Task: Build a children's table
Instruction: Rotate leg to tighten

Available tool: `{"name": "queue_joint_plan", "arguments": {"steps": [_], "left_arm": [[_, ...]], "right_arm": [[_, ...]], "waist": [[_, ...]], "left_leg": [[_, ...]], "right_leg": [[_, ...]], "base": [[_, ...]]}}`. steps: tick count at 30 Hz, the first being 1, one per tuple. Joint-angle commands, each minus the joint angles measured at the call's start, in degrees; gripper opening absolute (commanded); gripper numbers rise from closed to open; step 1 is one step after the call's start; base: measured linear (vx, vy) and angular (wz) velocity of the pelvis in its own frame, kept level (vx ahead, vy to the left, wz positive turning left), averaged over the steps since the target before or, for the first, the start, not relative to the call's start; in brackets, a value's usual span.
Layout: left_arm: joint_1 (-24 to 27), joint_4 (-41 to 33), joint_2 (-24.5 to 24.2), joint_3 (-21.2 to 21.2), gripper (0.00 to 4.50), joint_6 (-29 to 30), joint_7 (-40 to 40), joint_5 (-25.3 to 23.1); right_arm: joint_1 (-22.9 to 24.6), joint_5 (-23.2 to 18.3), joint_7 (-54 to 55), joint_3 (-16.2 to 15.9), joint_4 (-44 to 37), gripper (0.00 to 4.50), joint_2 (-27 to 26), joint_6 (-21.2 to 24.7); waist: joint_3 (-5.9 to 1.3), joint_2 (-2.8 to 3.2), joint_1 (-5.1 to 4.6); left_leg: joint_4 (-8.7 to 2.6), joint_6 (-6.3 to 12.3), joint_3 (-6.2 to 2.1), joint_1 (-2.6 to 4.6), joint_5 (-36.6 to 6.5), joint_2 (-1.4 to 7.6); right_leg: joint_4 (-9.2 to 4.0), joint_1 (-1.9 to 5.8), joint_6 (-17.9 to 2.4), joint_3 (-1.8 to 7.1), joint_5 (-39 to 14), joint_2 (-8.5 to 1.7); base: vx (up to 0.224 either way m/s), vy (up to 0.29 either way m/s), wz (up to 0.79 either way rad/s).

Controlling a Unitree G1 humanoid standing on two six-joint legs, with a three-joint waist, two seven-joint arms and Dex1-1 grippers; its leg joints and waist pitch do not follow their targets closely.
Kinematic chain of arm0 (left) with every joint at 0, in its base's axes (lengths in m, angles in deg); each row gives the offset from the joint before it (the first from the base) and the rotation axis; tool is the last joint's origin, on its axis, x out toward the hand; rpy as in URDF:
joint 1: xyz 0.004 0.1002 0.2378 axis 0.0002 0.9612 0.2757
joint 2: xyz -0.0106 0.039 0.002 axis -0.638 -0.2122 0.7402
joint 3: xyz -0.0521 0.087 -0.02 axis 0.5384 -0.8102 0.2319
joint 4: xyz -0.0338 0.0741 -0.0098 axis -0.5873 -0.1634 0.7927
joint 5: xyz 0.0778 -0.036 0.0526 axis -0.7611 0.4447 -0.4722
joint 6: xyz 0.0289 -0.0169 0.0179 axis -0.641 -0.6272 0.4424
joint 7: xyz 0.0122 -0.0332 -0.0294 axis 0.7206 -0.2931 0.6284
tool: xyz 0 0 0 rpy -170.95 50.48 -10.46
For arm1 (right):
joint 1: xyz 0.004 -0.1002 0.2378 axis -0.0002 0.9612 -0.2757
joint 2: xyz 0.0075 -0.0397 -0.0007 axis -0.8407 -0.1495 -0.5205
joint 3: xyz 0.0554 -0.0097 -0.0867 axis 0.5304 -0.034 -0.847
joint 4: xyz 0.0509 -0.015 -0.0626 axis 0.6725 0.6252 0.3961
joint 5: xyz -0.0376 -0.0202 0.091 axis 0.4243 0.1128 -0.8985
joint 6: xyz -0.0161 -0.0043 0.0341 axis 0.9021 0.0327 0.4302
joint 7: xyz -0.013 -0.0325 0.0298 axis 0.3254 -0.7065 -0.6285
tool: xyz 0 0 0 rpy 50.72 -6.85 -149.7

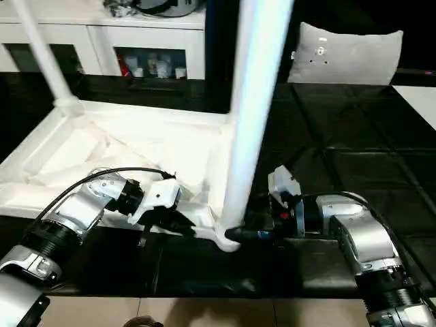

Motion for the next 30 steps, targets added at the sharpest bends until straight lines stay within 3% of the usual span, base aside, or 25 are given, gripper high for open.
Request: {"name": "queue_joint_plan", "arguments": {"steps": [1, 10, 17, 21, 23, 25, 27, 29, 30], "left_arm": [[-1.3, -0.9, 0.1, -1.2, 0.0, -1.3, 2.0, 0.1], [-1.0, -0.6, 0.0, -1.0, 0.0, -2.0, 2.4, 0.1], [-0.9, -1.1, 1.8, 1.1, 0.0, 3.3, -3.3, -0.1], [-0.9, -2.6, 4.9, 3.2, 0.0, 9.0, -9.2, 0.8], [-1.1, -3.7, 7.4, 4.1, 0.0, 13.1, -14.4, 0.3], [-1.3, -4.2, 9.2, 4.6, 0.0, 15.2, -17.9, 0.0], [-1.6, -4.8, 11.6, 5.5, 0.0, 17.6, -22.2, -0.1], [-1.7, -5.1, 13.3, 6.0, 0.0, 19.1, -25.3, -0.4], [-2.3, -4.7, 16.3, 7.3, 0.0, 19.2, -30.9, -1.0]], "right_arm": [[-0.4, -0.6, -1.3, -0.6, 0.3, 3.12, 0.5, 0.3], [-0.6, -0.9, -2.8, -1.2, 0.4, 2.31, 0.6, 0.8], [1.8, -4.3, 2.2, 0.1, -4.6, 1.99, -1.7, 7.7], [1.9, -0.4, 12.9, -0.2, -6.5, 1.98, -6.0, 8.9], [0.6, 1.9, 23.7, 1.3, -5.5, 1.98, -11.7, 10.7], [-0.5, 3.1, 30.2, 2.5, -4.7, 1.95, -15.2, 11.7], [-1.6, 5.0, 36.4, 3.0, -3.8, 1.94, -18.2, 11.9], [-2.4, 6.0, 40.9, 3.7, -3.0, 1.93, -20.4, 12.2], [-4.3, 6.8, 48.6, 6.1, -0.4, 1.93, -24.4, 11.2]], "waist": [[-3.96, -0.76, -0.31], [-3.99, -0.85, -0.18], [-3.91, -0.89, -0.01], [-3.57, -0.89, -0.36], [-3.29, -1.02, -1.07], [-3.14, -1.01, -2.07], [-3.34, -0.94, -2.97], [-3.45, -0.89, -3.83], [-3.49, -0.97, -3.96]], "left_leg": [[-3.78, 3.37, 0.1, 0.48, -8.0, 1.53], [-3.7, 3.57, 0.13, 0.41, -7.4, 1.47], [-3.76, 3.37, 0.15, 0.36, -6.8, 1.43], [-4.02, 1.85, 0.05, 0.49, -9.4, 1.24], [-4.41, 0.22, -0.15, 0.46, -11.2, 0.93], [-4.57, -0.75, -0.33, 0.45, -12.6, 0.67], [-4.69, -0.88, -0.55, 0.4, -12.3, 0.69], [-4.48, -0.04, -0.32, 0.39, -11.5, 0.63], [-4.45, 0.15, -0.3, 0.31, -11.2, 0.6]], "right_leg": [[-3.92, 3.35, -12.3, 2.47, -10.2, -3.64], [-3.93, 3.31, -12.0, 2.44, -10.2, -3.63], [-3.97, 3.32, -11.7, 2.5, -10.3, -3.55], [-4.67, 3.12, -10.1, 2.39, -16.4, -3.73], [-5.46, 3.04, -7.1, 2.13, -23.8, -3.72], [-5.91, 2.95, -5.6, 1.96, -27.7, -3.7], [-5.96, 3.2, -5.1, 1.92, -27.5, -3.74], [-5.89, 3.03, -6.5, 2.17, -23.1, -3.52], [-5.77, 3.07, -6.8, 2.19, -22.1, -3.43]], "base": [[0.0, 0.0, 0.0], [0.0, 0.0, 0.0], [0.0, 0.0, 0.0], [0.0, 0.0, 0.0], [0.0, 0.0, 0.0], [0.0, 0.0, 0.0], [0.0, 0.0, 0.0], [0.0, 0.0, 0.0], [0.0, 0.0, 0.0]]}}
